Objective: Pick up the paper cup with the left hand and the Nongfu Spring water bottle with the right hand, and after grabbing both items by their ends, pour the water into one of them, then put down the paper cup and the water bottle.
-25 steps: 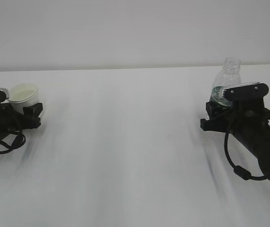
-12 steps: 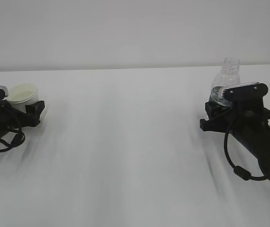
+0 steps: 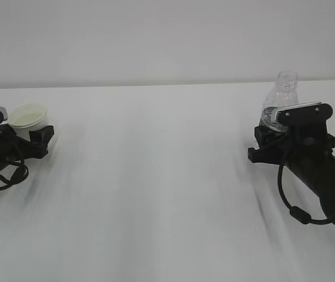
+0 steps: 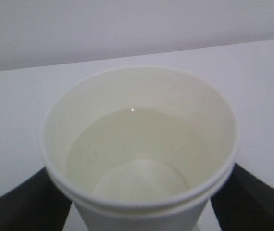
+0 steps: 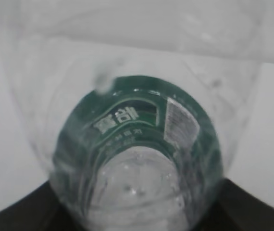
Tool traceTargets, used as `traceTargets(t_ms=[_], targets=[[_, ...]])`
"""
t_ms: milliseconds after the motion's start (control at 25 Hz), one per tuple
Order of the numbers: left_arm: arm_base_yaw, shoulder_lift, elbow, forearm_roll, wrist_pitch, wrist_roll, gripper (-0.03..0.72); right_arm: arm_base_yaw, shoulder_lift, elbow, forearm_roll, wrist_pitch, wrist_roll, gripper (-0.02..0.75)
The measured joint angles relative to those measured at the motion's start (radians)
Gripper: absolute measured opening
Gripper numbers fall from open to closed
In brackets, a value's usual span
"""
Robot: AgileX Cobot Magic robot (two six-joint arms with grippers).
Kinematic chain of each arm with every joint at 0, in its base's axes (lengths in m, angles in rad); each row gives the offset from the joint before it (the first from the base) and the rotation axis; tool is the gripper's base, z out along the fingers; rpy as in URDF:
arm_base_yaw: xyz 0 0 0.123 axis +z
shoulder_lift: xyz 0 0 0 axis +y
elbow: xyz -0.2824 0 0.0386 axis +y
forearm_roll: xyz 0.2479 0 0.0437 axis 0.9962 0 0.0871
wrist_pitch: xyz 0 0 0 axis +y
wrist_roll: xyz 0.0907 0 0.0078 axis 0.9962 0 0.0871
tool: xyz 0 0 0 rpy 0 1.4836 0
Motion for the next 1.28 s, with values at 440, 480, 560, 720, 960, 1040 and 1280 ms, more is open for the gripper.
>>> traceTargets(t_ms=[440, 480, 560, 720, 960, 1040, 1280], targets=[[0.000, -0.062, 0.080, 0.000, 0.000, 0.000, 0.631, 0.000, 0.002, 0.000, 0.000, -0.011, 0.000, 0.419], [0.000, -0.068, 0.089, 0.000, 0.000, 0.000, 0.631, 0.000, 0.002, 0.000, 0.000, -0.011, 0.000, 0.419], [0.000, -0.090, 0.107, 0.000, 0.000, 0.000, 0.631, 0.000, 0.002, -0.002, 0.000, -0.011, 0.000, 0.419], [0.000, -0.122, 0.143, 0.000, -0.002, 0.000, 0.629, 0.000, 0.002, -0.002, 0.000, -0.017, 0.000, 0.419], [0.000, -0.149, 0.192, 0.000, -0.001, 0.000, 0.629, 0.000, 0.002, -0.002, 0.000, -0.040, 0.000, 0.419], [0.000, -0.156, 0.207, 0.000, -0.001, 0.000, 0.628, 0.000, 0.002, -0.002, 0.000, -0.040, 0.000, 0.419], [0.000, -0.226, 0.255, 0.006, -0.001, 0.000, 0.619, 0.000, 0.002, -0.002, 0.000, -0.042, 0.000, 0.419]])
